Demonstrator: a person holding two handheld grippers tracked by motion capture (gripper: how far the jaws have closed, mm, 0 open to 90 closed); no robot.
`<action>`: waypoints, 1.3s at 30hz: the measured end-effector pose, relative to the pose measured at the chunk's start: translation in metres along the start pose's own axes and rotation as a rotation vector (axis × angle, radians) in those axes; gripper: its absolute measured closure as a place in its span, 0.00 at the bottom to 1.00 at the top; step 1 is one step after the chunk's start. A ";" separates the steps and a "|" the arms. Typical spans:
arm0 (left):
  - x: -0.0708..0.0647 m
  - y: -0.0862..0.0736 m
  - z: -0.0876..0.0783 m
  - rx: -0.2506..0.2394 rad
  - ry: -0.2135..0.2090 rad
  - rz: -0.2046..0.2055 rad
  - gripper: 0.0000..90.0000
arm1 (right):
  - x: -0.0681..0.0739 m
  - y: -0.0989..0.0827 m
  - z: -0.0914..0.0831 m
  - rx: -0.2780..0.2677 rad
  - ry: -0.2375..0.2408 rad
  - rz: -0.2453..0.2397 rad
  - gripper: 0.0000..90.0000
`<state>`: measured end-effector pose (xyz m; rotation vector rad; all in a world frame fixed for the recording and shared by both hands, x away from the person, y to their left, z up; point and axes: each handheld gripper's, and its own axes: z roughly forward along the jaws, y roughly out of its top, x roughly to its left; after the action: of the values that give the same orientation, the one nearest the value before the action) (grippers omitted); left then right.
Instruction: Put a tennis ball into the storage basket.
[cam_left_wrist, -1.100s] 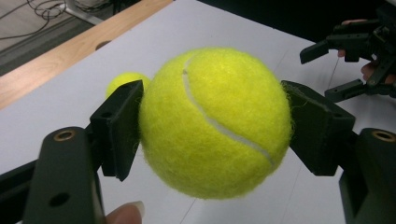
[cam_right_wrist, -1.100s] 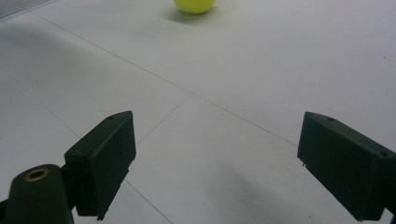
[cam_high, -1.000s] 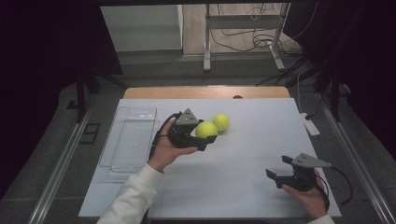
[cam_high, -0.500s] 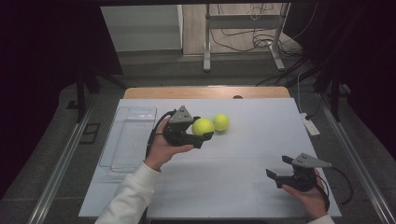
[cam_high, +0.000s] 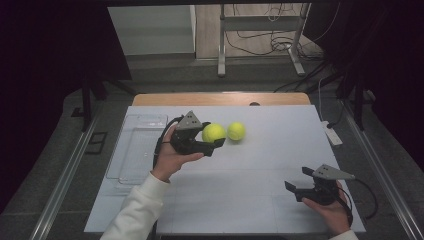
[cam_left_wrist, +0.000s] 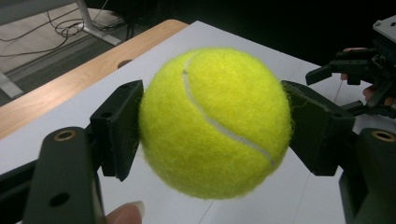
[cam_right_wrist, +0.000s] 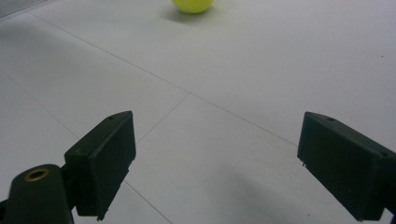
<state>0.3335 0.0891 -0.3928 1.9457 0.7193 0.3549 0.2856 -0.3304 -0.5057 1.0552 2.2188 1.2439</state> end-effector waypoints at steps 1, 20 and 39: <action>0.000 0.000 0.000 0.000 0.000 0.000 0.30 | 0.000 0.000 0.000 0.000 0.000 0.000 0.13; 0.009 0.000 -0.011 -0.037 0.033 -0.026 0.30 | 0.000 0.000 0.000 0.004 -0.004 -0.002 0.13; 0.025 -0.005 -0.018 -0.041 0.098 -0.062 0.30 | 0.001 0.000 -0.001 -0.001 -0.009 0.000 0.13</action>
<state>0.3412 0.1192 -0.3903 1.8736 0.8282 0.4259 0.2847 -0.3303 -0.5050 1.0584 2.2111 1.2381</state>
